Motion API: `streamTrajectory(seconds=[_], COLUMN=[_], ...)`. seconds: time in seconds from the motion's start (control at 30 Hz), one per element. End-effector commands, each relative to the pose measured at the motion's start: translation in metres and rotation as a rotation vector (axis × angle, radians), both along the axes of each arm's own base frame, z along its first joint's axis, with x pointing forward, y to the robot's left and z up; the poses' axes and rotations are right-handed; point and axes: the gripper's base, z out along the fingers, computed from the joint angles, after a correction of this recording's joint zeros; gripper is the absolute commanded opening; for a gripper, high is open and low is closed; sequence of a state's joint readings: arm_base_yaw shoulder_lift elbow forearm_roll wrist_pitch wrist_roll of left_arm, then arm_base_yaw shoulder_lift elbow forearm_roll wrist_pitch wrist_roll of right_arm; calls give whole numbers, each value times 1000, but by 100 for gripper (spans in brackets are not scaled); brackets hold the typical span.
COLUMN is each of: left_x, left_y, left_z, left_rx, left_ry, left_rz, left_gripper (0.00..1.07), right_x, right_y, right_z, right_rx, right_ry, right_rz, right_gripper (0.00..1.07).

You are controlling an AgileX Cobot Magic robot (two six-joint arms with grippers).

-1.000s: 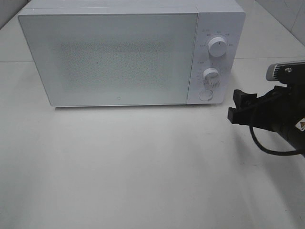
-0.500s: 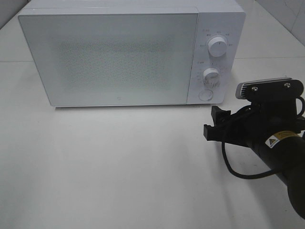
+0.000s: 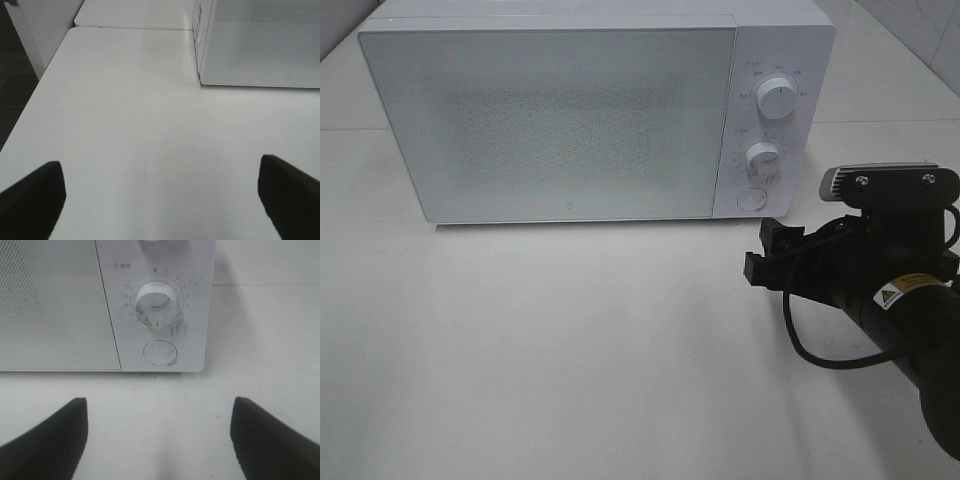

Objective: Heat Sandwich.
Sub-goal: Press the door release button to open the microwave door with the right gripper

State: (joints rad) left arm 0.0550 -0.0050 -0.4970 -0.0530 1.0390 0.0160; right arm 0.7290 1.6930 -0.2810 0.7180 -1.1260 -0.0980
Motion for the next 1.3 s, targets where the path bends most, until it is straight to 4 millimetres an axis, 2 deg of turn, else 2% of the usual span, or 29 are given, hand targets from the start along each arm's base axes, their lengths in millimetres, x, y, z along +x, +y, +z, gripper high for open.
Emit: streamTrajectory(seconds=[0.03, 0.13, 0.2, 0.23, 0.3, 0.4, 0.47, 0.53, 0.67, 0.8, 0.9, 0.97, 1.0, 1.07, 1.1, 1.13, 1.2, 1.3], left_x=[-4, -4, -4, -4, -4, -4, -4, -4, -4, -4, -4, -4, -4, -4, -4, -4, -4, -4], left_y=[0, 0, 0, 0, 0, 0, 0, 0, 0, 0, 0, 0, 0, 0, 0, 0, 0, 0], left_z=[0, 0, 0, 0, 0, 0, 0, 0, 0, 0, 0, 0, 0, 0, 0, 0, 0, 0], left_rx=[0, 0, 0, 0, 0, 0, 0, 0, 0, 0, 0, 0, 0, 0, 0, 0, 0, 0], left_ry=[-28, -28, -28, -28, -28, -28, -28, -28, -28, -28, -28, -28, -28, -28, -28, -28, -28, -28], left_rz=[0, 0, 0, 0, 0, 0, 0, 0, 0, 0, 0, 0, 0, 0, 0, 0, 0, 0], left_gripper=[98, 98, 98, 98, 98, 98, 98, 98, 98, 98, 98, 98, 98, 98, 98, 98, 98, 98], right_x=[1, 1, 1, 1, 1, 1, 1, 0, 0, 0, -2, -2, -3, -3, -3, -3, -3, -3], right_y=[2, 2, 2, 2, 2, 2, 2, 2, 2, 2, 3, 3, 3, 3, 3, 3, 3, 3], right_z=[2, 2, 2, 2, 2, 1, 1, 0, 0, -2, -5, -6, -7, -7, -7, -7, -8, -8], right_rx=[182, 386, 442, 542, 587, 837, 881, 1018, 1169, 1239, 1332, 1344, 1363, 1367, 1367, 1366, 1364, 1362], right_ry=[-1, 17, 22, 32, 37, 73, 82, 100, 117, 138, 190, 198, 210, 214, 214, 215, 221, 224], right_rz=[-64, -137, -157, -194, -210, -304, -322, -376, -435, -470, -536, -547, -562, -567, -567, -568, -571, -573], right_gripper=[76, 76, 76, 76, 76, 76, 76, 76, 75, 70, 56, 52, 42, 28, 28, 14, 1, 0])
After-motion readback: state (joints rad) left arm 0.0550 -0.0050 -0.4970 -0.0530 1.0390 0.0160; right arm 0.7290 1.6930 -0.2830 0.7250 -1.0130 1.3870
